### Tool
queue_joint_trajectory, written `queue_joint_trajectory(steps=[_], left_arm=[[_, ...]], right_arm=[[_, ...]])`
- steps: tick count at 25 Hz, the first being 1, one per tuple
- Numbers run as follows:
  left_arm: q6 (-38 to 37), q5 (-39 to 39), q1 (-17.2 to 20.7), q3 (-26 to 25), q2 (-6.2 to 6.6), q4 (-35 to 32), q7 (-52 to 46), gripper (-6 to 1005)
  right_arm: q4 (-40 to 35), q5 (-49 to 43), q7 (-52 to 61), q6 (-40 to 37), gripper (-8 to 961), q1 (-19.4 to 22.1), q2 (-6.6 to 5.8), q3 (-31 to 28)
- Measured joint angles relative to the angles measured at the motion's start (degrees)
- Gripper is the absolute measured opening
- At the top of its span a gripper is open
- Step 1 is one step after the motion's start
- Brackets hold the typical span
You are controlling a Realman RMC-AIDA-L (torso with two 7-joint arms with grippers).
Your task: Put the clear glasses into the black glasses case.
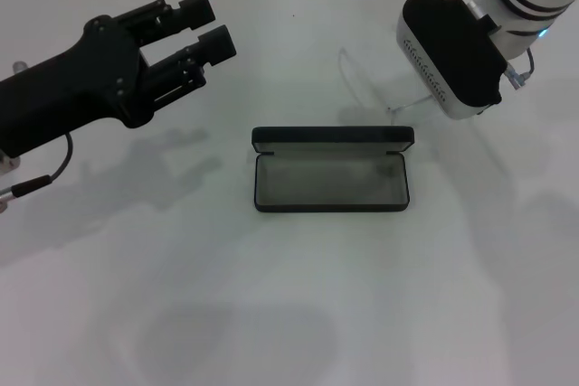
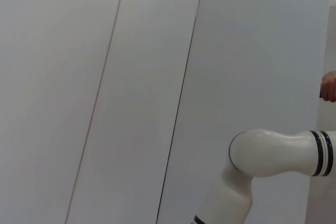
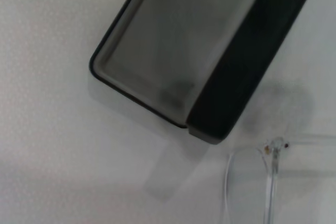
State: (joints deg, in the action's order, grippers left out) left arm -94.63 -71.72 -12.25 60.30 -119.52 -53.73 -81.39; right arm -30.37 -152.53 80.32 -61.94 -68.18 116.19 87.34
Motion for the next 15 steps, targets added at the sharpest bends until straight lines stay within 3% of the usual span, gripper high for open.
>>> queue_joint_trajectory(steps=[6,15], left_arm=[[-1.04,0.0,0.02,0.0,0.0,0.03,0.01,502],[-3.05,0.76,-0.58,-1.12,0.09,-0.13,-0.57,502]], right_arm=[[-4.81,-0.61,3.39,-1.2,70,3.26,-0.02,0.85],[-26.61,-2.0,9.57,-12.48,71,13.38,-0.42,-7.76]])
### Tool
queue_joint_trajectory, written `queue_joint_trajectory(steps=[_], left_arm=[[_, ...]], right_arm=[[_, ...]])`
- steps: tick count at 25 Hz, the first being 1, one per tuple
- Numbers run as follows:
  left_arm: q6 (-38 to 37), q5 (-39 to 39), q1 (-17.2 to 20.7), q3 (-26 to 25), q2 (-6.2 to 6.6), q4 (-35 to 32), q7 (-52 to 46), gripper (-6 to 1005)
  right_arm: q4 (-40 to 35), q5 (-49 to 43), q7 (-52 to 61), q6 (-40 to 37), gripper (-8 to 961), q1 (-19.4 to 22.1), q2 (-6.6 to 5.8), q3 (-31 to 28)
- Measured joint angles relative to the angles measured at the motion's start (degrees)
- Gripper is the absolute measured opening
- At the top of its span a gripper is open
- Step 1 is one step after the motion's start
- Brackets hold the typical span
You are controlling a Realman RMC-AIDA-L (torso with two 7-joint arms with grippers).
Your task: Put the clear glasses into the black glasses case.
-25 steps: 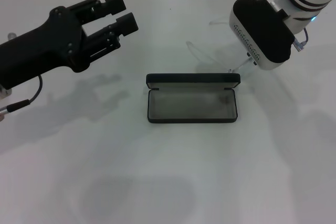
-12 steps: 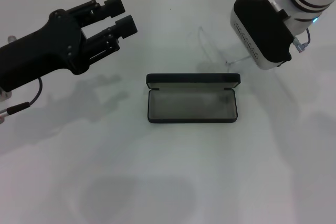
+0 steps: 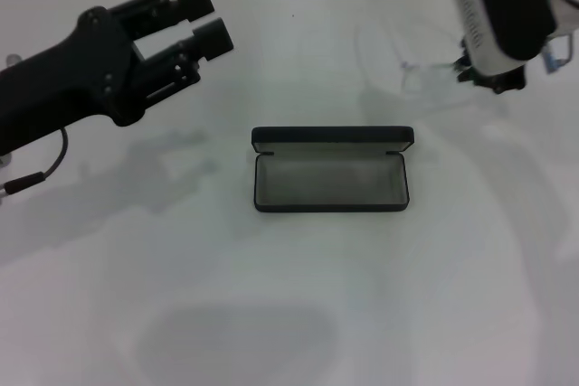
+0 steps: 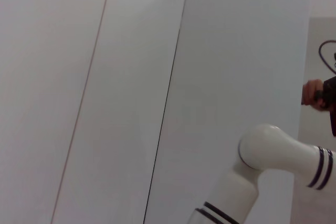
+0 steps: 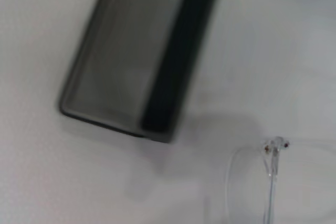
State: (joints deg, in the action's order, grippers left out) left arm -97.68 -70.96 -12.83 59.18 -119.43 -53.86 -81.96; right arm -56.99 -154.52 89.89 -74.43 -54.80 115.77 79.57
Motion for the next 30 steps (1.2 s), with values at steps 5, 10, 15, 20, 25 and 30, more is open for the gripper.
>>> queue_joint_trajectory(steps=[5,10,15,20,25,30], left_arm=[[-0.87,1.16,0.27,-0.44,-0.07,0.16,-0.52,501],[-1.26,2.69,-0.04,-0.4,-0.1,0.14,-1.49,501],[-1.43,5.27,-0.07,0.36,-0.29,0.17,-2.48,490],[-2.06,8.54,0.41,2.96,-0.27,-0.12,-3.01,464],[-4.27,8.18,-1.41,6.53,-0.18,0.26,-2.61,438],[-4.28,8.49,-3.0,8.91,-0.31,0.33,-2.02,353]], right_arm=[[-16.38,2.43,4.63,-5.08,71,8.05,0.07,-7.05],[-29.01,21.77,5.85,-14.13,71,17.2,-0.03,-17.02],[-35.49,45.76,0.51,-15.35,70,33.36,0.2,-16.17],[-28.23,65.7,-10.35,-14.8,70,42.77,0.02,-11.6],[-16.88,74.38,-17.37,-16.12,70,42.16,0.03,-5.91],[-10.49,77.2,-19.92,-15.79,71,38.52,0.27,-0.8]])
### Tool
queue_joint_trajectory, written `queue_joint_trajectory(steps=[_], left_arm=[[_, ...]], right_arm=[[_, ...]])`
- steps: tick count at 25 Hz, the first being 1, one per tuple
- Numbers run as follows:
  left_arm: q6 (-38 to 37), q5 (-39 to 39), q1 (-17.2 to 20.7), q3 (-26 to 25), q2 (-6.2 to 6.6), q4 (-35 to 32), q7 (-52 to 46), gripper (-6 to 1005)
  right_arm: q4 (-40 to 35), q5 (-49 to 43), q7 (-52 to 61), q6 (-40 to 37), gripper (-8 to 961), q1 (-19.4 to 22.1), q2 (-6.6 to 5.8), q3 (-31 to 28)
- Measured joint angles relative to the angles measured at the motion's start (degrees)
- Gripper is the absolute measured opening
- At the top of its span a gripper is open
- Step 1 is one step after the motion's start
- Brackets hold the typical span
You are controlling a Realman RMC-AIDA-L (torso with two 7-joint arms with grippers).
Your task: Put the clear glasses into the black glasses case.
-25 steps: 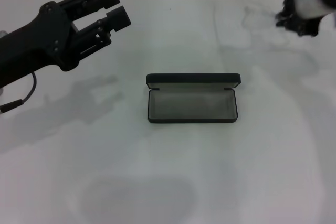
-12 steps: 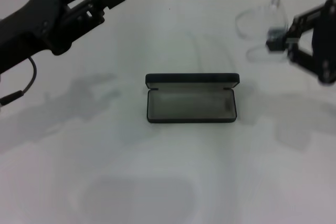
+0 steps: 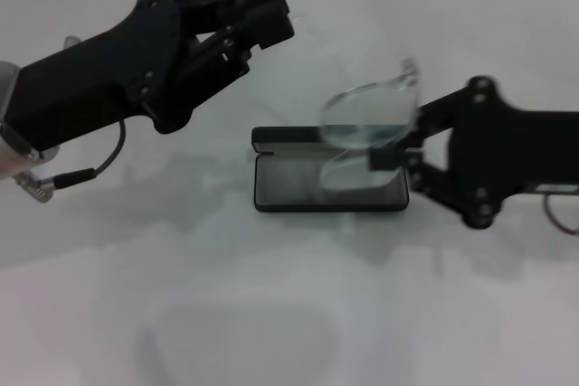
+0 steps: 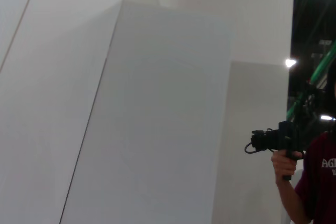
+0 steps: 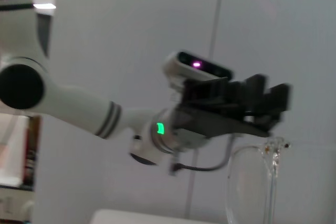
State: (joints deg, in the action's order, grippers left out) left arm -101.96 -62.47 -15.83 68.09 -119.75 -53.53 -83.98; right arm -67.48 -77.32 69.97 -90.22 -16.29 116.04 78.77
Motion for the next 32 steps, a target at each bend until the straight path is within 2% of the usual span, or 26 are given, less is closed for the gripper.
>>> queue_joint_trajectory(steps=[4,8,13,32], left_arm=[[0.05,0.25,-0.62,0.1,-0.02,0.29,0.42,215],[0.3,0.52,-0.87,-0.21,-0.04,0.34,1.27,184],[0.55,0.32,-1.59,-0.2,-0.05,1.08,1.89,175],[1.39,-6.64,-2.17,-0.04,0.18,1.57,4.88,176]], right_arm=[[3.35,0.87,-0.42,0.03,70,-3.3,0.01,2.98],[6.61,1.13,-0.54,0.17,70,-6.27,0.09,6.13],[7.3,1.87,-0.62,0.45,71,-6.9,0.16,8.16],[7.4,3.63,-0.99,-0.52,71,-6.11,0.06,8.24]])
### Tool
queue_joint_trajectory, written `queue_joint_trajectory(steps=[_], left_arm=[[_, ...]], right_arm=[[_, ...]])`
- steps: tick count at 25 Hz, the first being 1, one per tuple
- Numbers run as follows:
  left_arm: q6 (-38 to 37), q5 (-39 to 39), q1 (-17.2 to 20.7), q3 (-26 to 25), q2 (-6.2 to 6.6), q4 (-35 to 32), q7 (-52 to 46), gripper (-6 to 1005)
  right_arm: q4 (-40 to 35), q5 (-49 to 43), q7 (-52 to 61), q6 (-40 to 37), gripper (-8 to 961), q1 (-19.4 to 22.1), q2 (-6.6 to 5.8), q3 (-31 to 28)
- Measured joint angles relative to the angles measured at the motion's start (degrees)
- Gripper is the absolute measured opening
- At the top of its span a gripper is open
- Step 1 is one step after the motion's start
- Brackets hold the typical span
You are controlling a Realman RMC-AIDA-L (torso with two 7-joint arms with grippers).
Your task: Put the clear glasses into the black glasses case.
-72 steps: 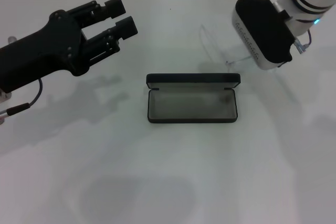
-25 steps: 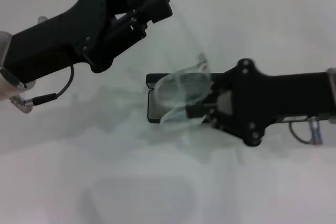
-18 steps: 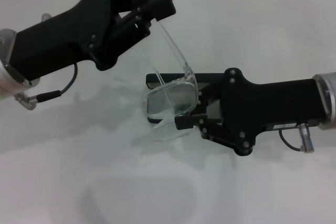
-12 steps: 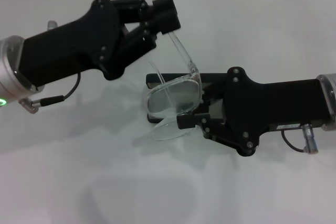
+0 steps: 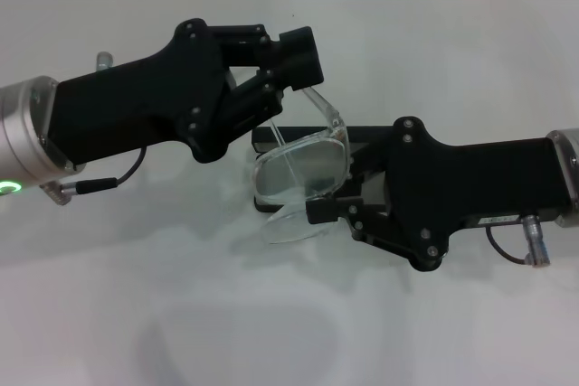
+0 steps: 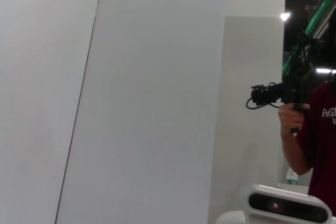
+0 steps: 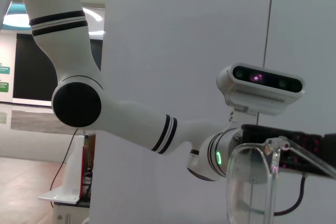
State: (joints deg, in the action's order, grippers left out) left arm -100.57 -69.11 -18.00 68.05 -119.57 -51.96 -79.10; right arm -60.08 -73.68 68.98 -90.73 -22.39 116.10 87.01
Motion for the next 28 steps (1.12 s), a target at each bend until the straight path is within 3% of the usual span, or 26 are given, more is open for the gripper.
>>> queue_joint_trajectory(steps=[28], left_arm=[[-2.89,-4.11,-1.6,0.64,0.3,-0.01,0.0,175]], right_arm=[[2.16,0.58,-1.2,-0.36,70,-0.29,0.01,-0.22]])
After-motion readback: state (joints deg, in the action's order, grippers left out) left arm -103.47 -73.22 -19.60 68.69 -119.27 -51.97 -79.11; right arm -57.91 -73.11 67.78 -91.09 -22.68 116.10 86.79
